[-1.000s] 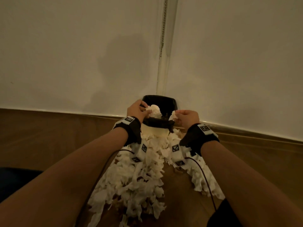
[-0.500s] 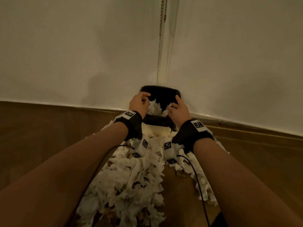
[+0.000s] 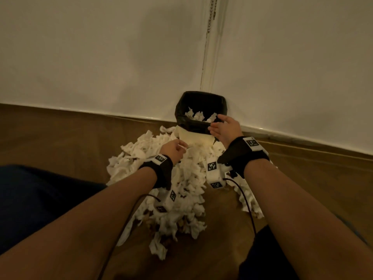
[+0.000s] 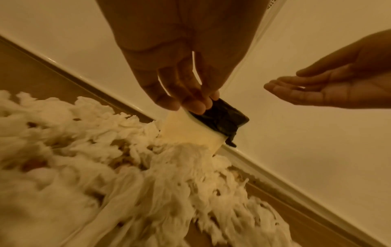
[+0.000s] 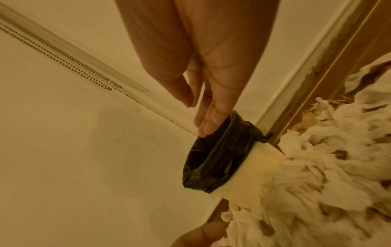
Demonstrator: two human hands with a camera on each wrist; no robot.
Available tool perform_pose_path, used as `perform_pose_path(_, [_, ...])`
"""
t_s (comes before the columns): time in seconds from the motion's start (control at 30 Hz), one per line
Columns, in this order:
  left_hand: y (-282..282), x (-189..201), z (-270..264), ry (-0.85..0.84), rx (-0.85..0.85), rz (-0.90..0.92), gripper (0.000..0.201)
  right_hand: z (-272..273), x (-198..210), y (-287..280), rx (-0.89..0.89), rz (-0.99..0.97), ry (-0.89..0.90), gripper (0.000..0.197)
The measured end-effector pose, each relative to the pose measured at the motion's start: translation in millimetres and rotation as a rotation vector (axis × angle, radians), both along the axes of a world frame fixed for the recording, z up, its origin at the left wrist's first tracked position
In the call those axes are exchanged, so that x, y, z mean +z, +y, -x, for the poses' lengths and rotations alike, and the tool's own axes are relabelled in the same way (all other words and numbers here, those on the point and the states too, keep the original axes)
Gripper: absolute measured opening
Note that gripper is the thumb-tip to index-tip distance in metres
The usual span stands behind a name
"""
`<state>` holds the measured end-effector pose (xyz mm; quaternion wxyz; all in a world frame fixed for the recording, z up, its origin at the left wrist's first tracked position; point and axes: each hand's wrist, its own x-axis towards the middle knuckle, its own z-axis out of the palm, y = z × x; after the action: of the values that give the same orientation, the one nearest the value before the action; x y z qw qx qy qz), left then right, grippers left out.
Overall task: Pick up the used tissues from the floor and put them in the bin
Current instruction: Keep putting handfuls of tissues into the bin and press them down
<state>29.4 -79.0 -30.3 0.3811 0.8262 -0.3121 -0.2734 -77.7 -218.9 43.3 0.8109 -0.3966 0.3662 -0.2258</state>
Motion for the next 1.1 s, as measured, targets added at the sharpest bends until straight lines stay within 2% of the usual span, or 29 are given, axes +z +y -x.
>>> perform_pose_path(0.13, [37.0, -20.6, 26.6, 0.023, -0.105, -0.172, 0.017, 19.0, -24.0, 26.1, 0.056, 0.178, 0.235, 0.036])
perform_pose_path(0.23, [65.3, -36.5, 42.8, -0.034, -0.179, -0.306, 0.017, 33.0, -51.0, 43.9, 0.119, 0.225, 0.388, 0.033])
perform_pose_path(0.3, [80.9, -44.6, 49.8, -0.053, -0.205, -0.378, 0.021, 40.8, -72.0, 56.5, 0.176, 0.323, 0.488, 0.031])
perform_pose_path(0.37, [95.2, -53.9, 54.3, -0.061, -0.223, -0.429, 0.023, 46.7, -91.9, 70.1, 0.274, 0.46, 0.582, 0.028])
perform_pose_path(0.5, [122.9, -75.4, 60.9, -0.055, -0.224, -0.495, 0.022, 51.9, -117.2, 104.7, 0.58, 0.809, 0.767, 0.022])
perform_pose_path(0.6, [140.0, -93.7, 63.6, -0.048, -0.225, -0.544, 0.02, 52.6, -130.7, 130.5, 0.739, 0.935, 0.769, 0.023])
perform_pose_path(0.7, [154.3, -112.3, 65.7, -0.025, -0.242, -0.616, 0.019, 52.7, -142.8, 149.1, 0.81, 0.976, 0.776, 0.024])
perform_pose_path(0.8, [166.3, -127.1, 69.0, -0.07, -0.249, -0.665, 0.018, 51.3, -152.2, 159.0, 0.905, 1.042, 0.798, 0.025])
perform_pose_path(0.87, [172.8, -136.6, 73.2, -0.071, -0.234, -0.677, 0.034, 49.3, -159.7, 163.8, 0.971, 1.1, 0.828, 0.028])
perform_pose_path(1.0, [181.3, -154.3, 88.0, -0.082, -0.229, -0.743, 0.102, 44.8, -178.7, 174.5, 1.086, 1.152, 0.866, 0.033])
perform_pose_path(1.03, [182.0, -155.0, 92.6, -0.105, -0.244, -0.771, 0.11, 44.9, -180.6, 176.2, 1.084, 1.163, 0.864, 0.035])
perform_pose_path(1.1, [182.3, -159.7, 100.2, -0.115, -0.261, -0.815, 0.11, 43.5, -187.5, 179.4, 1.08, 1.185, 0.86, 0.039])
